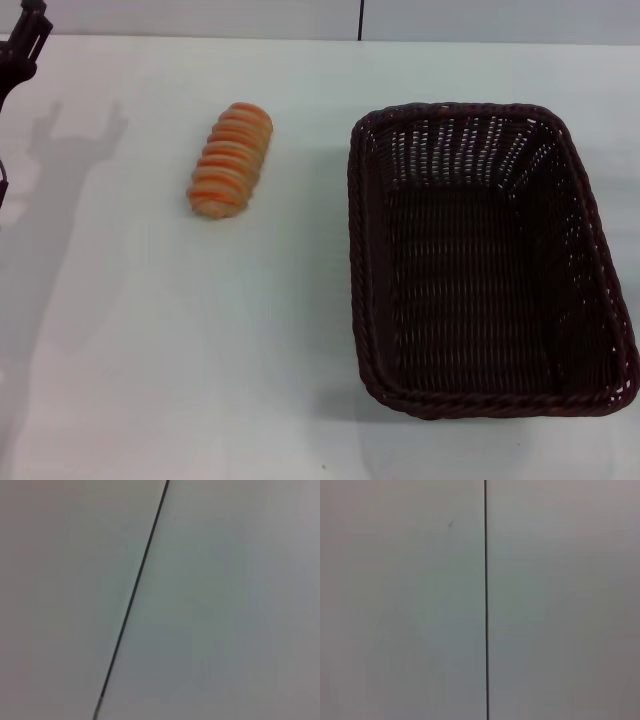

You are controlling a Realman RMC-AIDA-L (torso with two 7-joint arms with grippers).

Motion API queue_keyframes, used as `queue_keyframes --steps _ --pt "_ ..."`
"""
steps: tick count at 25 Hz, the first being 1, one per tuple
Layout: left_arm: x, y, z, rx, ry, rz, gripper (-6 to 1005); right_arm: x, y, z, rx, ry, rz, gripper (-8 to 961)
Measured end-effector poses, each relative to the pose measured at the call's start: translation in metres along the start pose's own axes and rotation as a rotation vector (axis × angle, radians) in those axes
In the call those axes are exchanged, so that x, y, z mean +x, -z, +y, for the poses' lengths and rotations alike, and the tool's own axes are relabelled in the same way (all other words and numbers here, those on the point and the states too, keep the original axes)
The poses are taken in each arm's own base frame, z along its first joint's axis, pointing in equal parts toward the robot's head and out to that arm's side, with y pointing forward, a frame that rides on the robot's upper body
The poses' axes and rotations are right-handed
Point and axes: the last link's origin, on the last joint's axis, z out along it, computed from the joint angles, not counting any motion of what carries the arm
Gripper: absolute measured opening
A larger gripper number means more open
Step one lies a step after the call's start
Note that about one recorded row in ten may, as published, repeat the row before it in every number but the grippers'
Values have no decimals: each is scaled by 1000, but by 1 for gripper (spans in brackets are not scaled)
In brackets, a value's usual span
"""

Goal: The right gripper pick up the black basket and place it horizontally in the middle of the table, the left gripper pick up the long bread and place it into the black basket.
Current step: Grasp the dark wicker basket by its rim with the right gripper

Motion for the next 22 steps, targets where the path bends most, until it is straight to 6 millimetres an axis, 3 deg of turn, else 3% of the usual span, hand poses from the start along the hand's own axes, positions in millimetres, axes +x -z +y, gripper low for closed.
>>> queue_keyframes --steps 12,17,22 --pt "5 -3 11 -64 18 12 860 0 1 1 -3 -7 -1 751" --pt "5 -4 10 -59 11 2 860 0 5 16 -41 -58 10 750" --pt "5 -4 7 -55 8 2 860 -2 -1 28 -42 -126 152 750"
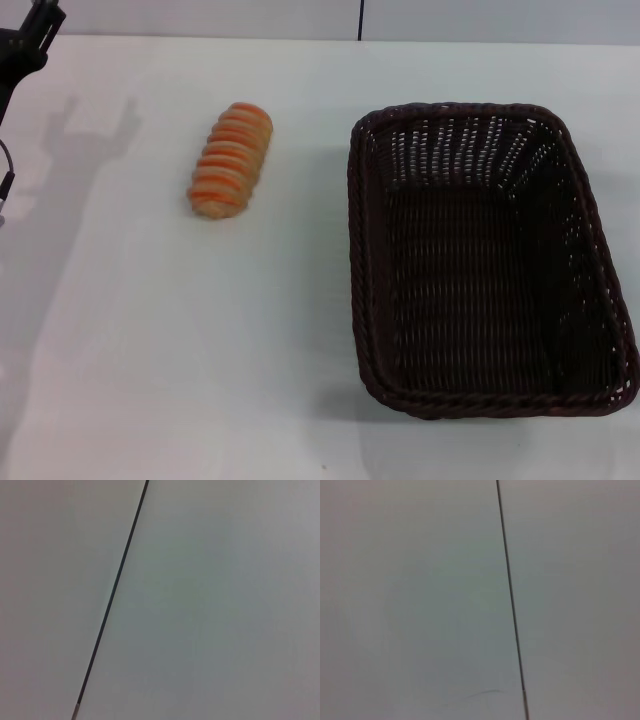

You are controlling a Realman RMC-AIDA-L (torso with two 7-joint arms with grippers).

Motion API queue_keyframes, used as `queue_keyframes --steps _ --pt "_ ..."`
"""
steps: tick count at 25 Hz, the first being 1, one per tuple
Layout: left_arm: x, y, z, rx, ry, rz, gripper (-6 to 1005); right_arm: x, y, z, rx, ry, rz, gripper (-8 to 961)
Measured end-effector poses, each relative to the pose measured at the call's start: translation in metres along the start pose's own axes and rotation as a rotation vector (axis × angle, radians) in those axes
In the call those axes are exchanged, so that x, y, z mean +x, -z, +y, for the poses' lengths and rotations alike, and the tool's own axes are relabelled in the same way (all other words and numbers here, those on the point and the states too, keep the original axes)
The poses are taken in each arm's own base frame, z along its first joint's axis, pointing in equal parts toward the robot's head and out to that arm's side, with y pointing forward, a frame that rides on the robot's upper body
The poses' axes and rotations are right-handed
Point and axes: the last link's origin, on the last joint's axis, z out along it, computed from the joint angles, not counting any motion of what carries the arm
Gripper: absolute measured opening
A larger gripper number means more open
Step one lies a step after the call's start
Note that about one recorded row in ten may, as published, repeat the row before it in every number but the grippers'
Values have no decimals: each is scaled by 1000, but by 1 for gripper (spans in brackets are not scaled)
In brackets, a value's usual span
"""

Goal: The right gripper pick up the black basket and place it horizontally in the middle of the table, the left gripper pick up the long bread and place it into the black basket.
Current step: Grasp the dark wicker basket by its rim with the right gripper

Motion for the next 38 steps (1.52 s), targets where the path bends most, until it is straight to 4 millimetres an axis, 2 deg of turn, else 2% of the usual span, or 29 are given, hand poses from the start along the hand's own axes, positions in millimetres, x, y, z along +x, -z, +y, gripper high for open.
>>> queue_keyframes --steps 13,21,27,32,38 --pt "0 2 -4 5 -8 -7 860 -56 -18 19 -82 -34 187 750" --pt "-1 4 -5 11 -8 -8 860 -92 -36 33 -211 45 350 749" --pt "-1 5 -5 12 -7 -7 860 -116 -49 50 -217 175 402 749" --pt "-1 6 -6 13 -8 -6 860 -124 -56 71 -239 248 500 749" --pt "-1 7 -6 14 -7 -3 860 -132 -48 96 -282 214 614 749"
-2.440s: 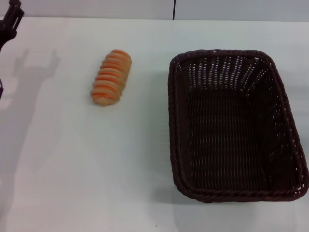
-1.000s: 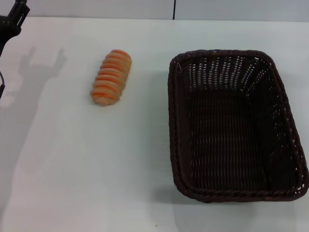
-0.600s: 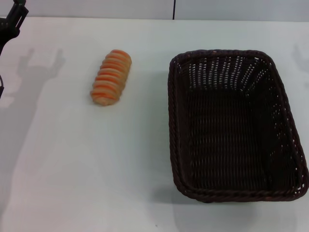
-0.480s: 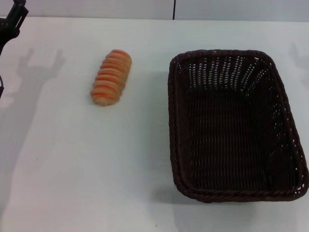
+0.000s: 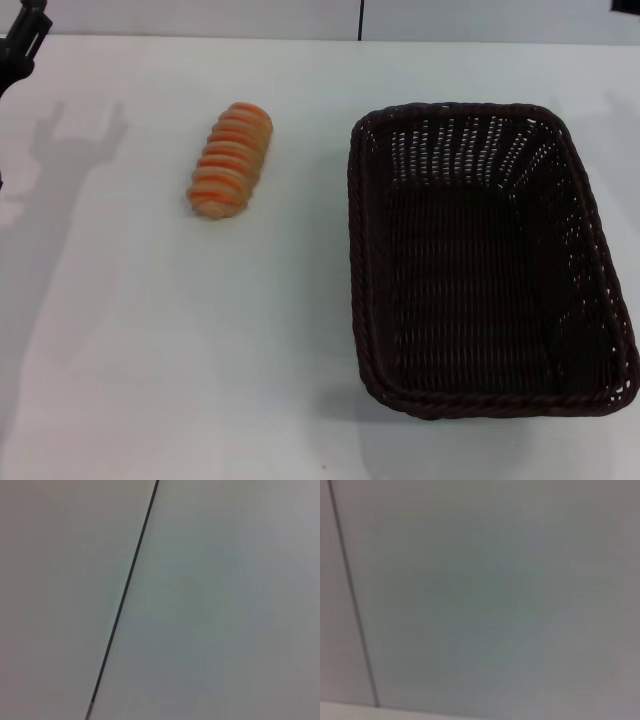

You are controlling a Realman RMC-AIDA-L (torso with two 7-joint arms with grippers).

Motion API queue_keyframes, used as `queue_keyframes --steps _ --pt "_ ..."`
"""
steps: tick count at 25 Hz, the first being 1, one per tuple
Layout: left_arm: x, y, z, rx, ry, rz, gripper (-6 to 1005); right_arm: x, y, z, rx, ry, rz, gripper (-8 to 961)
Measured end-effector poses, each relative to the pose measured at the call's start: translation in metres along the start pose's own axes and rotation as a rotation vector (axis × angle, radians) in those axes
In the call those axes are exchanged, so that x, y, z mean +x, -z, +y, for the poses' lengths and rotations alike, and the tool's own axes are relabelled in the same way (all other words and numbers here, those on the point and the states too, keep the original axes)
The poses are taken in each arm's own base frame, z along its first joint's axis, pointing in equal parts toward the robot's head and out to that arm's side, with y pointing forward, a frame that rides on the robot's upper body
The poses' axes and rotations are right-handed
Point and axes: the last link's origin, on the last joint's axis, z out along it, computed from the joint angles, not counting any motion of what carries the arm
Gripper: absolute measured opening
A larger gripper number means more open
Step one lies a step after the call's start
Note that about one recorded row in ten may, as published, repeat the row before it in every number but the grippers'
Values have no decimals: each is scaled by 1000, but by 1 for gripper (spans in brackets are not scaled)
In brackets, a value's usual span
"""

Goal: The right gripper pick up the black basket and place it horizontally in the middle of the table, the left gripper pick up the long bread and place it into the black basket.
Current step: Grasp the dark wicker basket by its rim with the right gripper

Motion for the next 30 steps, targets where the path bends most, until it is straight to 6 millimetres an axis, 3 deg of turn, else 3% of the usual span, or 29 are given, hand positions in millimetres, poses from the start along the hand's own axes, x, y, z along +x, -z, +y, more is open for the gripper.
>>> queue_keyframes --steps 7,18,30 --pt "3 0 -4 15 9 14 860 2 16 19 -35 -71 123 748" --pt "7 2 -10 46 7 33 860 27 26 51 -89 -87 276 742" --pt "7 2 -10 45 8 34 861 49 26 51 -73 -109 379 722"
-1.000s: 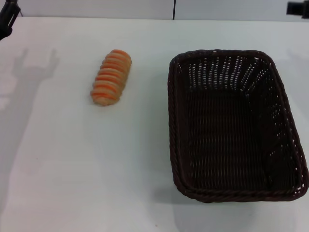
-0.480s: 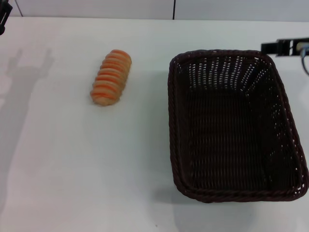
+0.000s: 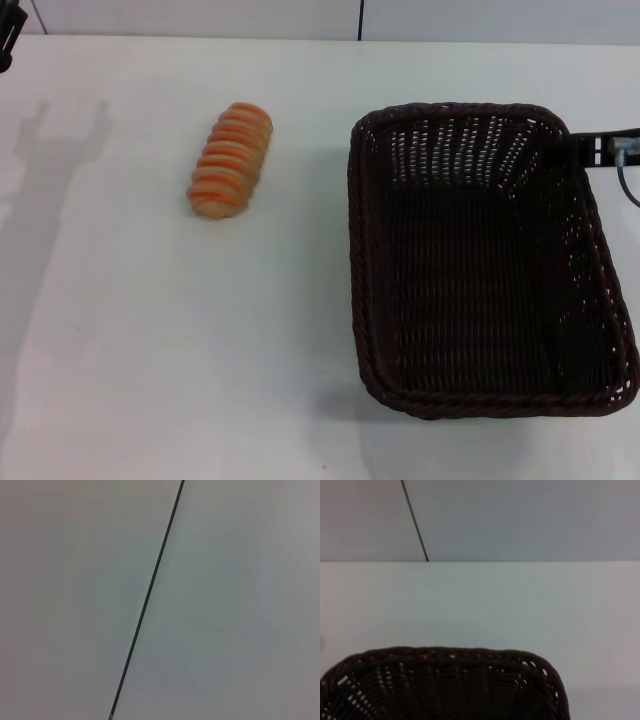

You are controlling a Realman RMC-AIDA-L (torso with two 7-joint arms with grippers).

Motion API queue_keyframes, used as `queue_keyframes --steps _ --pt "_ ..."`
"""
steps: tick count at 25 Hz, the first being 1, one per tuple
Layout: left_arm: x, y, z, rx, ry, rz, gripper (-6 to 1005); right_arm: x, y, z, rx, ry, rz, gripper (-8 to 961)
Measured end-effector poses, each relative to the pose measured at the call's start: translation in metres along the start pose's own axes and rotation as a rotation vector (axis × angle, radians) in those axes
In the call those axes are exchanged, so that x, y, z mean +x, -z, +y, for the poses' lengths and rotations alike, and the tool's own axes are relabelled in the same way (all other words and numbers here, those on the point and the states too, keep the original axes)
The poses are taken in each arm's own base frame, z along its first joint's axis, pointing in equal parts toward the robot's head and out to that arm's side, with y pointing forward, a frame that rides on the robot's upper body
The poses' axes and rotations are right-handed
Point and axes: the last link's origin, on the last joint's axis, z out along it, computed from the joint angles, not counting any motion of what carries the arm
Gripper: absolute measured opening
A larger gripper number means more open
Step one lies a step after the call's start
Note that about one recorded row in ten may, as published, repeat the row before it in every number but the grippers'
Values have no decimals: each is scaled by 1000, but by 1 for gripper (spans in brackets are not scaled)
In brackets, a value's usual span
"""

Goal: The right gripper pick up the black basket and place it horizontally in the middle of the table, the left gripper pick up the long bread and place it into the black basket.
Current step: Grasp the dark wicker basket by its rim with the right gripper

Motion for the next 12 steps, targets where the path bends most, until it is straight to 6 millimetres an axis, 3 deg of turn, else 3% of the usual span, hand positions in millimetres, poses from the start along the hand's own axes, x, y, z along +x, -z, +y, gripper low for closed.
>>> queue_keyframes --steps 12 --pt "0 -1 2 -2 3 1 861 10 -11 0 6 7 46 703"
